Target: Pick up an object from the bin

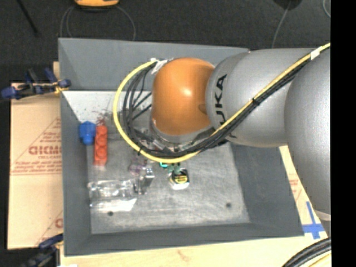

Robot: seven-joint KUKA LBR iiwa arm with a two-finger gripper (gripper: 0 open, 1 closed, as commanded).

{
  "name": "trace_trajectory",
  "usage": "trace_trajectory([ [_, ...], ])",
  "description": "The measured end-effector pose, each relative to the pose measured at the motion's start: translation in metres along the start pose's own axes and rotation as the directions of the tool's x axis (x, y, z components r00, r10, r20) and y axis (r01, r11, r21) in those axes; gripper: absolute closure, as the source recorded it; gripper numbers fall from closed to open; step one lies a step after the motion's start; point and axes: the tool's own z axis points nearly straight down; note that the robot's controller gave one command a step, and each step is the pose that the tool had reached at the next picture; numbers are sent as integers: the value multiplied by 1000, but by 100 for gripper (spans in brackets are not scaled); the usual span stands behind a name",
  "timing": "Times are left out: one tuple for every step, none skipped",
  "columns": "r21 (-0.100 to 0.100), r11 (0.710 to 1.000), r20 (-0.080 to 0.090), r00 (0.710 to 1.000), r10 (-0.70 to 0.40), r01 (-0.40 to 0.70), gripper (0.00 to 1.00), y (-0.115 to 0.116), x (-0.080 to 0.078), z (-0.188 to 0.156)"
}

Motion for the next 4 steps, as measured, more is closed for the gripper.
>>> trace_trajectory([
  [-1, 989, 8, 989, -146, 146, 0, -24, -52, 111],
  [-3, 990, 16, 990, -141, 142, 100, -23, -54, 107],
  [5, 912, 10, 912, -410, 410, 100, -40, -47, -50],
  [0, 785, -2, 785, -620, 620, 100, -51, -67, 49],
])
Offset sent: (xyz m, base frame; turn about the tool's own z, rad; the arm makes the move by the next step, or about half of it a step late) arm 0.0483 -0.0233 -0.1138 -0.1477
